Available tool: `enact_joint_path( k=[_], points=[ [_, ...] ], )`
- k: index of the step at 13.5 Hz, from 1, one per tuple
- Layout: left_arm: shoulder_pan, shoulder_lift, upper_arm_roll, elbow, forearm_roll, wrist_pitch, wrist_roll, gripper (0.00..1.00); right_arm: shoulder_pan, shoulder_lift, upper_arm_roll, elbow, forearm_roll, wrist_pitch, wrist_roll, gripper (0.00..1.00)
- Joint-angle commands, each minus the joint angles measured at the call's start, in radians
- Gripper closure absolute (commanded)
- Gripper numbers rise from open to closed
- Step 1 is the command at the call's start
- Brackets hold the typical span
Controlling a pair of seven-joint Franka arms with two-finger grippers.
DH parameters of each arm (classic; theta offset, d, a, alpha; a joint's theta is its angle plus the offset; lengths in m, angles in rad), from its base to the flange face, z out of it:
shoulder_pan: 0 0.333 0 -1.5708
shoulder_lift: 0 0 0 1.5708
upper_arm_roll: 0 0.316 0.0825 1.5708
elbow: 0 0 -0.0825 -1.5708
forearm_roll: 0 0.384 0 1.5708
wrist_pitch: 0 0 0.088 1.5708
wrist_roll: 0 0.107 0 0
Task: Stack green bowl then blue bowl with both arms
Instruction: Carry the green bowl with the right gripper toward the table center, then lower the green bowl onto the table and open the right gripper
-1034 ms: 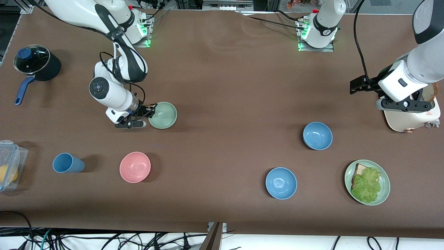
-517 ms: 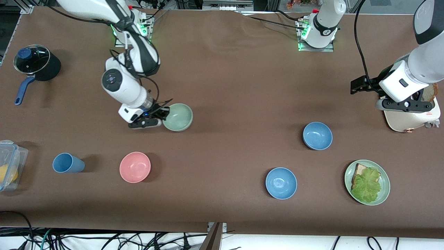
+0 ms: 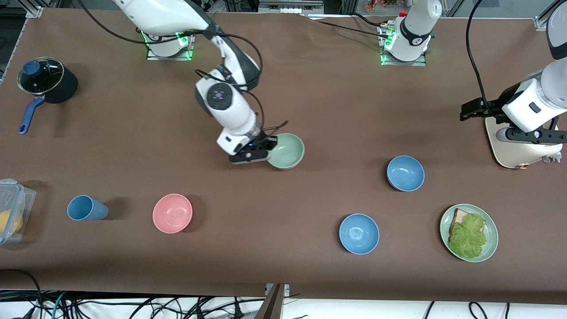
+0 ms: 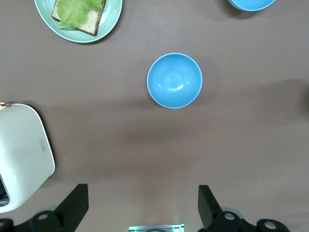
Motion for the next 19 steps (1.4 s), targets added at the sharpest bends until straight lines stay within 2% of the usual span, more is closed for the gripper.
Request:
enact_joint_path(
  k=[1, 3, 7, 8, 9, 11, 13, 14, 16, 17, 19],
  points=[
    [0.004, 0.009, -0.006, 0.023, -0.025, -0.019, 0.029, 0.0, 0.11, 0.157, -0.063, 0.261, -0.053, -0.156, 0.114, 1.0],
    [0.007, 0.009, -0.006, 0.023, -0.025, -0.018, 0.032, 0.0, 0.158, 0.207, -0.083, 0.332, -0.053, -0.19, 0.148, 1.0],
    [0.007, 0.011, -0.006, 0.023, -0.025, -0.018, 0.03, 0.0, 0.192, 0.239, -0.086, 0.344, -0.053, -0.176, 0.197, 1.0],
    [0.007, 0.011, -0.006, 0.023, -0.025, -0.018, 0.032, 0.0, 0.199, 0.242, -0.086, 0.344, -0.053, -0.158, 0.223, 0.99],
    [0.007, 0.011, -0.006, 0.023, -0.025, -0.018, 0.032, 0.0, 0.198, 0.245, -0.086, 0.343, -0.051, -0.133, 0.244, 0.94],
    [0.004, 0.011, -0.007, 0.023, -0.025, -0.018, 0.03, 0.0, 0.198, 0.247, -0.086, 0.343, -0.051, -0.126, 0.241, 0.8],
    [-0.001, 0.011, -0.009, 0.023, -0.025, -0.018, 0.024, 0.0, 0.184, 0.23, -0.086, 0.343, -0.047, -0.142, 0.232, 0.61],
    [-0.001, 0.011, -0.009, 0.023, -0.025, -0.018, 0.025, 0.0, 0.175, 0.221, -0.088, 0.344, -0.047, -0.162, 0.231, 0.44],
    [0.001, 0.011, -0.009, 0.023, -0.025, -0.018, 0.027, 0.0, 0.141, 0.178, -0.088, 0.344, -0.042, -0.222, 0.22, 0.19],
    [-0.001, 0.011, -0.009, 0.023, -0.025, -0.016, 0.025, 0.0, 0.097, 0.154, -0.08, 0.343, -0.04, -0.254, 0.191, 0.01],
    [-0.001, 0.011, -0.009, 0.023, -0.025, -0.016, 0.03, 0.0, 0.036, 0.065, -0.085, 0.341, -0.039, -0.367, 0.107, 0.01]
  ],
)
